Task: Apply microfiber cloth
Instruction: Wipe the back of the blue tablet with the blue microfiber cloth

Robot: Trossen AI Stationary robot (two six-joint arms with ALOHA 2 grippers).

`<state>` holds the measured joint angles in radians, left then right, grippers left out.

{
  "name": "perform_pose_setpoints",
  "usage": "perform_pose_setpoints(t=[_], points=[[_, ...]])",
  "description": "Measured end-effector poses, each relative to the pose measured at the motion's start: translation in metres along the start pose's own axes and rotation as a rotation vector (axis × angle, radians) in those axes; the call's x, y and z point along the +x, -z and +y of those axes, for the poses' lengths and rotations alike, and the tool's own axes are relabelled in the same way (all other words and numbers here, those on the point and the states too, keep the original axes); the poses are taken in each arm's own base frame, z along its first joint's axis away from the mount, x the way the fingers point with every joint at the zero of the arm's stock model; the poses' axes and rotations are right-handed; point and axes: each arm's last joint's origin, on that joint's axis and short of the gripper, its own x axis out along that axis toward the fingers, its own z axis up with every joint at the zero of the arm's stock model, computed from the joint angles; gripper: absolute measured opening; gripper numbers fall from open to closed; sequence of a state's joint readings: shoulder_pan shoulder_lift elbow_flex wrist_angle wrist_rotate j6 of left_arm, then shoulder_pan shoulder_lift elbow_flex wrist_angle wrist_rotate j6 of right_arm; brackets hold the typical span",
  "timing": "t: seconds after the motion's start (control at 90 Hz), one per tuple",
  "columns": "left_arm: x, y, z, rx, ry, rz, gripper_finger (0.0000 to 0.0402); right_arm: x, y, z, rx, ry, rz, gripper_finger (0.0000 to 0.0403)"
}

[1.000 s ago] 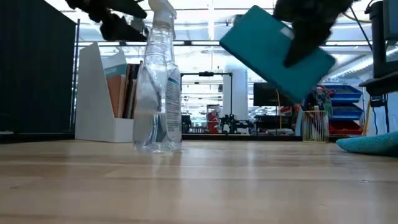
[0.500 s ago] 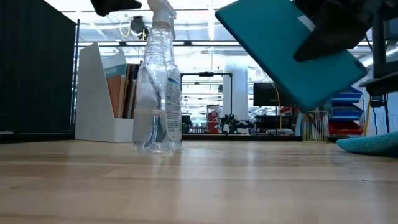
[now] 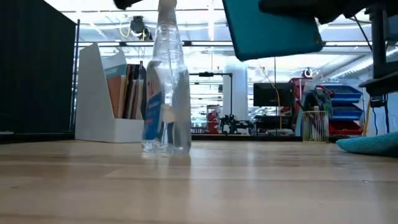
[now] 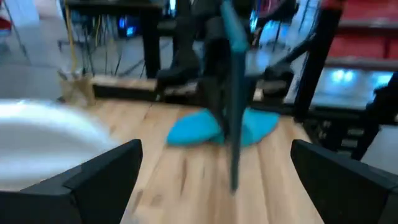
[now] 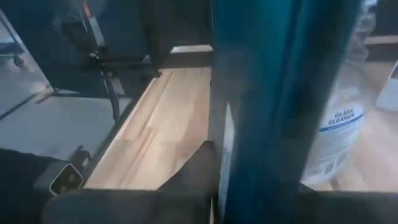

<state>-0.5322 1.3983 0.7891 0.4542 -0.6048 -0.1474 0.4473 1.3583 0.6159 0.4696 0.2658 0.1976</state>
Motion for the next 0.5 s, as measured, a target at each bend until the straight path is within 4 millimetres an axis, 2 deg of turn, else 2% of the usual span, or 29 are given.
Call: perform_pose_setpoints(t=[0.111,0.356,0.5], points=[[0.01,0.015,-0.004,0.009,-0.006,0.032,0.0397,0.002,0.002,0.0,-0.002,0.004,0.01,0.0018],[0.025,0.034,-0.005,-0.191,0.007,0.082,0.0397,0.007,0.009,0.0,0.007,0.003,0.041,0.0018],[0.037,0.045,-0.006,-0.234,0.002,0.047,0.0397,0.014,0.021,0.0,0.017,0.012,0.099,0.0018]])
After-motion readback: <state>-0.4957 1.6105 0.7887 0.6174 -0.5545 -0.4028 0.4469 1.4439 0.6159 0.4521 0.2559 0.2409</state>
